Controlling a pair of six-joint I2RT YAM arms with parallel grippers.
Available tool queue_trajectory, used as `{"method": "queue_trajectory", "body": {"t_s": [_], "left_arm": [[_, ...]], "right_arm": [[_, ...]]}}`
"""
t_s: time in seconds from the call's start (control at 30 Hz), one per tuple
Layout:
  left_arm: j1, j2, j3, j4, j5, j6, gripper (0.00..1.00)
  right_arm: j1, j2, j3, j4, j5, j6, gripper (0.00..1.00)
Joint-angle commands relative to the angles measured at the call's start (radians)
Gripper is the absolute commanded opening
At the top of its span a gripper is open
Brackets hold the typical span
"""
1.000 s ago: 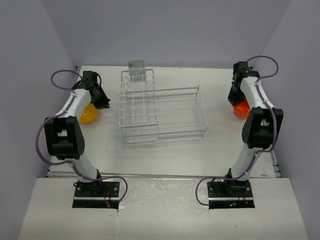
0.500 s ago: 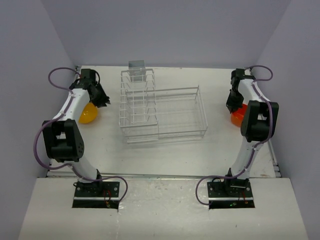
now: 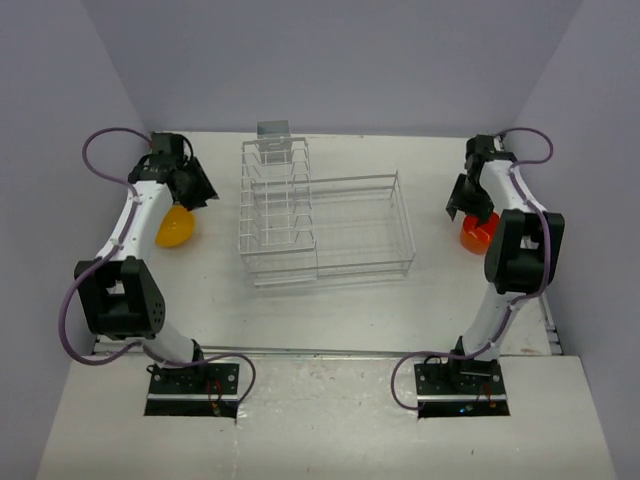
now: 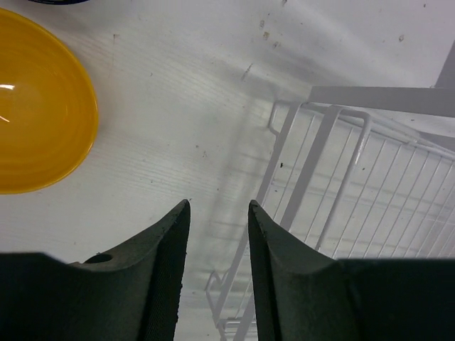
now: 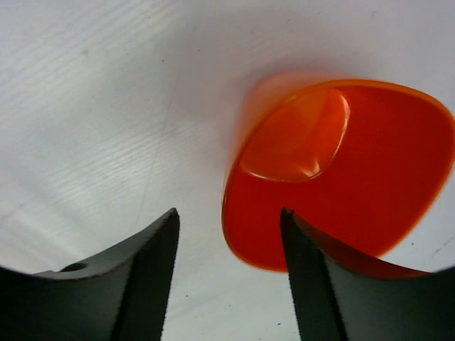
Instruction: Unload the bowls from the dish rack
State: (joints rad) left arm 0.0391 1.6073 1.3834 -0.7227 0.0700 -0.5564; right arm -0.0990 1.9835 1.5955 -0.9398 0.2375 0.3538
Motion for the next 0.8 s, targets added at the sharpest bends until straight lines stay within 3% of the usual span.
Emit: {"method": "queue_trajectory", "body": {"t_s": [0.0, 0.23, 0.27, 0.4, 0.6, 0.7, 0.77], "left_arm": [[0.008, -0.079, 0.034, 0.011, 0.002, 0.013, 0.40], [0.007, -0.170, 0.046, 0.019, 0.010, 0.056, 0.43], [0.005, -0.184, 0.027, 0.020, 0.028, 0.061, 0.43], [-0.008, -0.295, -0.059, 0.046, 0.031, 0.082, 0.50], [-0.028, -0.447, -0.179, 0.043, -0.009, 0.105, 0.61], [-0.028, -0.510, -0.220, 0.055, -0.009, 0.108, 0.68], [-0.028, -0.546, -0.228, 0.057, -0.009, 0.113, 0.82]], "right_arm": [[0.010, -0.191, 0.015, 0.018, -0.006, 0.022, 0.62], [0.087, -0.518, 0.021, 0.025, -0.187, 0.022, 0.83], [0.094, -0.550, 0.008, 0.039, -0.258, 0.001, 0.98], [0.209, -0.685, -0.074, 0.053, -0.378, -0.027, 0.99], [0.226, -0.951, -0.325, 0.102, -0.516, -0.019, 0.99], [0.228, -1.051, -0.408, 0.087, -0.532, -0.027, 0.99], [0.228, -1.087, -0.430, 0.059, -0.511, -0.024, 0.99]]}}
